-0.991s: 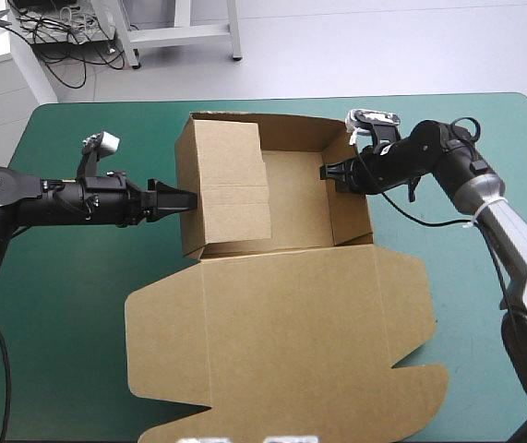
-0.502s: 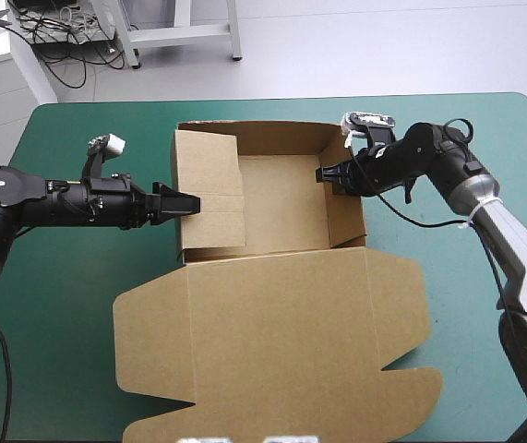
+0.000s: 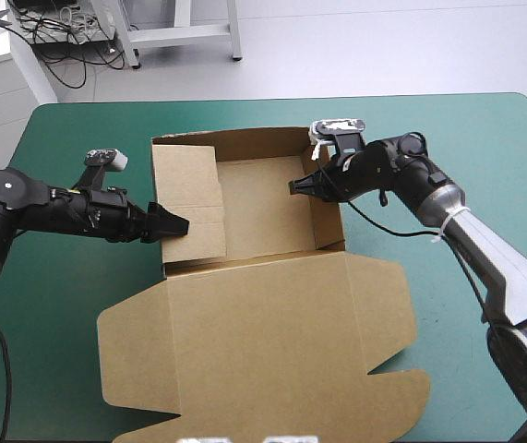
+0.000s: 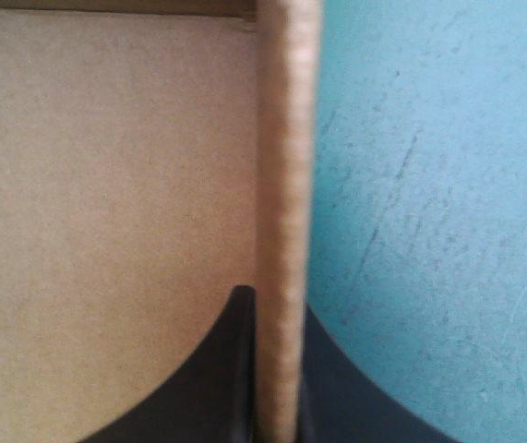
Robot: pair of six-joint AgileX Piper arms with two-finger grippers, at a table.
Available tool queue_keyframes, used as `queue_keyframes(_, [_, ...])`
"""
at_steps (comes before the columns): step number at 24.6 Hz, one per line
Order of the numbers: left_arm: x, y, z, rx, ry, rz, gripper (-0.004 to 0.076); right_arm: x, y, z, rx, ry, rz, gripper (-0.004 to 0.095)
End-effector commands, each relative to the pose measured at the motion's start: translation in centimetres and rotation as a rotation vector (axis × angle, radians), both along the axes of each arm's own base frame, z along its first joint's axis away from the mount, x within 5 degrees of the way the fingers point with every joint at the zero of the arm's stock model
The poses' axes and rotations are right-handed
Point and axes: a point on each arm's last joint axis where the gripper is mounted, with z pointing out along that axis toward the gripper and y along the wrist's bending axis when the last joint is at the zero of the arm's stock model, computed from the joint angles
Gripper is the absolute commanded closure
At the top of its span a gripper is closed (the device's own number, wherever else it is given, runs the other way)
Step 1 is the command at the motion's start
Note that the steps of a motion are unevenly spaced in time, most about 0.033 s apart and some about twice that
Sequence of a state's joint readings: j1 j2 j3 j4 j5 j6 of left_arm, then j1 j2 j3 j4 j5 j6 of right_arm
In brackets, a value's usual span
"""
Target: Fold the box
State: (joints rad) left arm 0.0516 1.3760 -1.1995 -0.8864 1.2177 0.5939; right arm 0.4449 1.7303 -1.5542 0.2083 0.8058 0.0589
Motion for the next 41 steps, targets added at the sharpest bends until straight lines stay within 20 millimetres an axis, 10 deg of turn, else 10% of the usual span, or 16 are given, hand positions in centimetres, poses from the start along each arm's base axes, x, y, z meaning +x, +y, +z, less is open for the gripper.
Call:
queue_keyframes(1, [-0.3,-0.3,1.9,-0.036,-0.084,0.032,0.0115,-1.8,2.0,3.1,0.024,-0.121,0.001,0.0924])
queue_keyframes(8, [-0.1,0.4,1.2,0.069,-0.073,0.082,0.0131,-3.5,4.7,3.2,0.012,-0.152,0.006,0.0924])
queue_keyframes(15, [0.1,1.5,0.1,0.17,0.097,0.302,0.0732,-3.6,4.8,3.2,0.041,-0.117,-0.021,0.0924])
queue_keyframes(31, [2.1,-4.4,0.5,0.347,-0.056,0.297,0.0734,-4.2,3.9,2.6,-0.077,-0.031,-0.017,0.0927])
queue_keyframes(41, [6.0,-7.6,0.0,0.372,0.014,0.241,0.0734,-2.9,0.1,1.0,-0.276,0.12,-0.123,0.0928])
